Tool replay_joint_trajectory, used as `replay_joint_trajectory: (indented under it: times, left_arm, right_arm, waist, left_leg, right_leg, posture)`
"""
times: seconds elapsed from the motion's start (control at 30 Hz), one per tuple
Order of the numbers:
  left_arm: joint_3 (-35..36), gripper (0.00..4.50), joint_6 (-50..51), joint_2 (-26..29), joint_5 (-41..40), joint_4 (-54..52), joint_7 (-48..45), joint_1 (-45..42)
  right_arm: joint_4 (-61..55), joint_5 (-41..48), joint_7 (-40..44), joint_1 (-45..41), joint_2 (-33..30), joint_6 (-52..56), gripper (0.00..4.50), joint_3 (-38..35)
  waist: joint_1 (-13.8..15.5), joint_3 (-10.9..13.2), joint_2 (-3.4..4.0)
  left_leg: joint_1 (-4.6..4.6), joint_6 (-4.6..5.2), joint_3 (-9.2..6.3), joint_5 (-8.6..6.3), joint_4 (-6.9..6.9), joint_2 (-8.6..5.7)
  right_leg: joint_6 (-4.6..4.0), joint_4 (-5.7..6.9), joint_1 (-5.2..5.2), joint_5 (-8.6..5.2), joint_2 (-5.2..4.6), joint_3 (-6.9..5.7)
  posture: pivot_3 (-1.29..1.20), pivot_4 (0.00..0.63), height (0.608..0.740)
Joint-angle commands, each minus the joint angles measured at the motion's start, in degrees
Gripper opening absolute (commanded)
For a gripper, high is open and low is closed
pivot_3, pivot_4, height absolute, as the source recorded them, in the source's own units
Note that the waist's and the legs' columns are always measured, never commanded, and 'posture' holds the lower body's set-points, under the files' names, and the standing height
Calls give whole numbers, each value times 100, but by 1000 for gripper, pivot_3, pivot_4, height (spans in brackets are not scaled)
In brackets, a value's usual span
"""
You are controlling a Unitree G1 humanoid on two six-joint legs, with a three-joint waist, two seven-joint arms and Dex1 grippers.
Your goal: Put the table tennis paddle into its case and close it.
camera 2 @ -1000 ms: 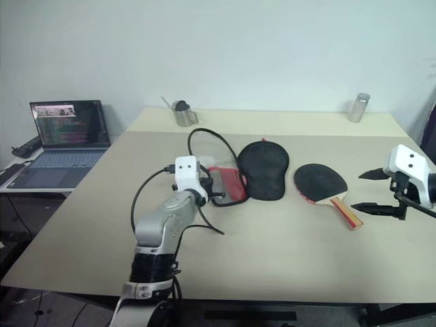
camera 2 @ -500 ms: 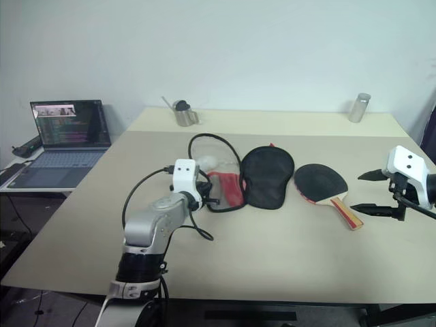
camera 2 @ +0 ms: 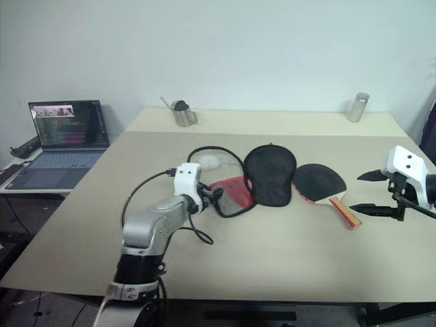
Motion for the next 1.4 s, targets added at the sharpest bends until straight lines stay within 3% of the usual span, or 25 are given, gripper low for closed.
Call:
replay_joint_trajectory:
  times: [0.03, 0.13, 0.3, 0.47, 0.63, 0.73, 0.9, 1.03, 1.2, 1.4]
  left_arm:
    - [26, 4091, -181, 830, -256, -202, -1005, 59]
    - [10, 4091, -459, 1753, -540, -115, -2152, 181]
    - [6, 4091, -1290, 2611, -823, -32, -3543, 271]
    - [36, 4091, -1828, 2900, -1066, -278, -4350, 428]
    - [6, 4091, -1927, 2789, -1137, -425, -4386, 383]
    - [-11, 4118, -1933, 2758, -1135, -472, -4354, 383]
    - [-28, 4118, -1946, 2765, -1138, -489, -4313, 403]
    - [4, 4118, -1953, 2770, -1152, -503, -4258, 447]
    - [67, 4118, -2017, 2842, -1106, -396, -4235, 482]
    - [76, 4118, -2088, 2911, -1065, -355, -4208, 499]
  right_arm:
    - [-96, -504, -1263, -298, 440, 682, 4500, 262]
    - [-225, -750, -2286, -495, 1031, 1894, 4500, 482]
    - [61, -1051, -3582, -833, 1919, 3388, 4500, 594]
    - [361, -947, -4167, -915, 2458, 3749, 4500, 368]
    - [698, -881, -4673, -1019, 3045, 3772, 4500, 283]
    - [795, -889, -4977, -1046, 3388, 3628, 3886, 174]
    - [917, -837, -5298, -1189, 3715, 3548, 2177, 43]
    - [811, -786, -5492, -1315, 3756, 3556, 1059, -143]
    - [523, -718, -5873, -1750, 3768, 3689, 1052, -467]
    - [235, -602, -6545, -2394, 4258, 3600, 1052, -793]
  waist:
    - [-20, -4, -8]
    - [-67, -4, -8]
    - [-52, -4, -7]
    - [-37, -4, -7]
    - [-110, -5, -8]
    - [-181, -10, -17]
    - [-279, -13, -21]
    - [-282, -13, -21]
    - [-285, -11, -17]
    - [-295, -11, -17]
  left_leg:
    - [0, 0, 0, 0, 1, 4]
    - [2, -1, 2, 1, 2, 0]
    - [-9, -1, -8, 1, 0, -5]
    - [-16, 1, -15, 0, -3, -10]
    - [-14, 3, -14, 0, -5, -8]
    - [-2, 4, -8, 0, -4, -8]
    - [7, 5, -8, 0, -3, -5]
    - [8, 5, -7, 0, -2, -5]
    - [-3, 5, -6, 0, -4, -6]
    - [-8, 5, -4, 0, -14, -2]
  right_leg:
    - [-1, 0, 0, 0, 2, 1]
    - [-3, 2, -1, 2, 0, 7]
    - [-5, -4, -8, 2, -4, 2]
    - [-5, -20, -7, 1, -7, -3]
    - [-5, -13, -7, 2, -5, -2]
    - [-4, -4, -3, 2, -3, 5]
    - [-7, 9, -1, 5, 0, 7]
    - [-7, 10, -1, 5, 1, 8]
    - [-7, 8, -15, 5, 1, 10]
    - [-7, 0, -22, 4, 2, 12]
  posture:
    - [0, 150, 740]
    - [0, 150, 740]
    - [0, 150, 740]
    - [0, 150, 740]
    - [0, 150, 740]
    - [0, 150, 740]
    - [0, 150, 740]
    - [0, 150, 740]
    - [0, 150, 740]
    - [0, 150, 740]
